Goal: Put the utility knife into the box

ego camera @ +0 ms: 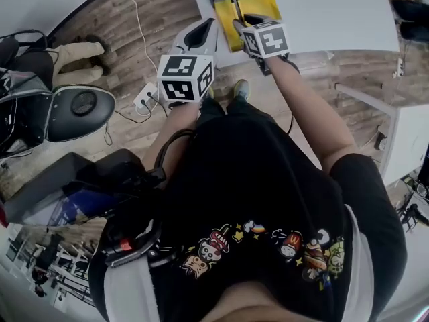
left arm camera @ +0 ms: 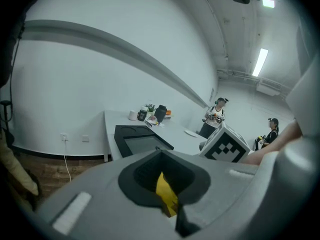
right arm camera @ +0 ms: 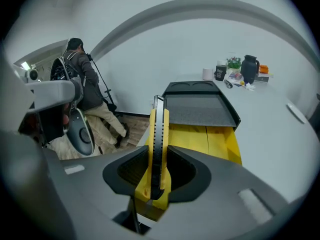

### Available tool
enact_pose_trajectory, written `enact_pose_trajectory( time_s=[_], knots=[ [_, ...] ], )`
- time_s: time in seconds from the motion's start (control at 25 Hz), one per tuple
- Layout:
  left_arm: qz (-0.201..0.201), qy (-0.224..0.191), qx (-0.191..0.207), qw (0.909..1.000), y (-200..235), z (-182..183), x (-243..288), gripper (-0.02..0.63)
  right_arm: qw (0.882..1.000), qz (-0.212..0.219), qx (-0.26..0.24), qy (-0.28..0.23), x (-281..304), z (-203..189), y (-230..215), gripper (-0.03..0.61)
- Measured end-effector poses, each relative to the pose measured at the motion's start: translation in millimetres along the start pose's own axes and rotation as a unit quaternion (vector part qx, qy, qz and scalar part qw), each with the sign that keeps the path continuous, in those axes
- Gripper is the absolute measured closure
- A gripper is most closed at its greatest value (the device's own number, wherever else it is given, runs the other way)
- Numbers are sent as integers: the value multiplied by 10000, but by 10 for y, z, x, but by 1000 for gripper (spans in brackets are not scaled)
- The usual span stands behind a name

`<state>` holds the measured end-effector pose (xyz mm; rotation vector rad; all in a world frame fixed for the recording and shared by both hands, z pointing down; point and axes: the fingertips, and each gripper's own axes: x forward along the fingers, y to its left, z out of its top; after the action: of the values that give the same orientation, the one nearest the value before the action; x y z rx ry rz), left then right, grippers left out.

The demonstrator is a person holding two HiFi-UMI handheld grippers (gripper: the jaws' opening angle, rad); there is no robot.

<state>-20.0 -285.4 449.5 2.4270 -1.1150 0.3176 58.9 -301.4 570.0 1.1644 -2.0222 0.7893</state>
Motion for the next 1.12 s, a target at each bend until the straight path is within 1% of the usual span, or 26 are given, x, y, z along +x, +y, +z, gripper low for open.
enact_pose_trajectory(
  time_s=[0.36,0.56,0.88,1.12],
  knots=[
    [17,108,-150,9998,223,-121,74,614,9990,68,-84,444,301,-127,19,442],
    [50,233,-201,9995,365,-256,181,614,9980,57,-53,631,472,-206,-39,442],
    [199,705,-355,9967,452,-589,441,614,9961,25,-68,884,487,-282,-65,442],
    [229,911,-415,9947,468,-718,598,612,9936,-1,-213,1107,554,-331,-84,442]
  ],
)
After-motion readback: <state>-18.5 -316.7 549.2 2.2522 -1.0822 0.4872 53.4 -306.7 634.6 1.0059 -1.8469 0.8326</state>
